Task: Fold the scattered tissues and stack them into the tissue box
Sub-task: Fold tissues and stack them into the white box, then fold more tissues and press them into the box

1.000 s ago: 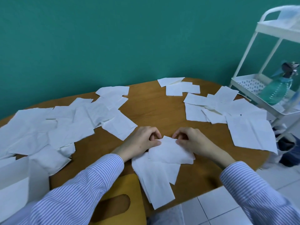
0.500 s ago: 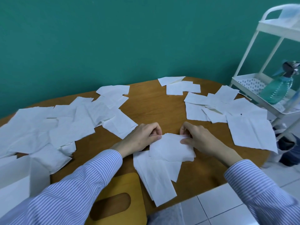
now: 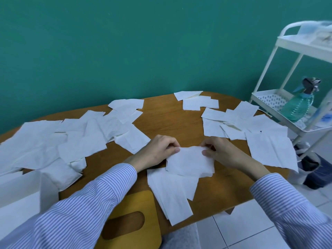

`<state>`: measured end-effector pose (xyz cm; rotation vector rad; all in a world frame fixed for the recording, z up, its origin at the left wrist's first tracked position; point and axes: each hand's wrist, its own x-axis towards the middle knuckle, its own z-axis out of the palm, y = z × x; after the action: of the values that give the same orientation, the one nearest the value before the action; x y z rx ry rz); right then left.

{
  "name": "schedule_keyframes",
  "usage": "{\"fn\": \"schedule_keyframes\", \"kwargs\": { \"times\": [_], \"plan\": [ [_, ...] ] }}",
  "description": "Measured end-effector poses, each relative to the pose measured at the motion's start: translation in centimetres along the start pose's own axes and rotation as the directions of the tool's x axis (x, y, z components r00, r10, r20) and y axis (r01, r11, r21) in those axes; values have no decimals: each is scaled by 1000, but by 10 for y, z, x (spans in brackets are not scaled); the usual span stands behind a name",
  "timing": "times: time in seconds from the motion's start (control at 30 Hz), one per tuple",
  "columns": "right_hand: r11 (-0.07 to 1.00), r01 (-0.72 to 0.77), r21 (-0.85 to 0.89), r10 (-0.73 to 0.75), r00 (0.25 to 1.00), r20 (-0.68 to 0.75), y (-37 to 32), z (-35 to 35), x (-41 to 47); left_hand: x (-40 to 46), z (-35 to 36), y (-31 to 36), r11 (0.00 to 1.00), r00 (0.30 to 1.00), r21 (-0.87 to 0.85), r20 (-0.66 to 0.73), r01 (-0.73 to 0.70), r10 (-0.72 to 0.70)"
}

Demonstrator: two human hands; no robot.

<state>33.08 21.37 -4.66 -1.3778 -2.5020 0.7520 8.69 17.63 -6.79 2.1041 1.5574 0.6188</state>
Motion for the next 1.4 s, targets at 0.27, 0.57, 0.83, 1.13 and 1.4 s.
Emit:
{"fn": "schedule_keyframes", "kwargs": {
  "times": [0.27,0.57,0.83,1.13,1.4],
  "plan": [
    [995,70,64,-63,992,-107,-15,-29,-3,-8,-21,19,994,991,-104,-125,27,-40],
    [982,111,152,-103,993,-64,-51,-34,-20,-40,-60,32,987,995,-160,-91,34,-49],
    [950,65,305,-73,997,14,-78,-15,-44,-76,-76,29,993,997,-100,-39,60,-64],
    [897,284,339,-286,957,-46,-176,-11,-26,-183,-154,33,983,937,-133,-308,129,-164],
    [824,413,389,-483,870,100,-304,67,4,-317,-210,-1,899,808,-146,-397,413,-435]
  ]
}}
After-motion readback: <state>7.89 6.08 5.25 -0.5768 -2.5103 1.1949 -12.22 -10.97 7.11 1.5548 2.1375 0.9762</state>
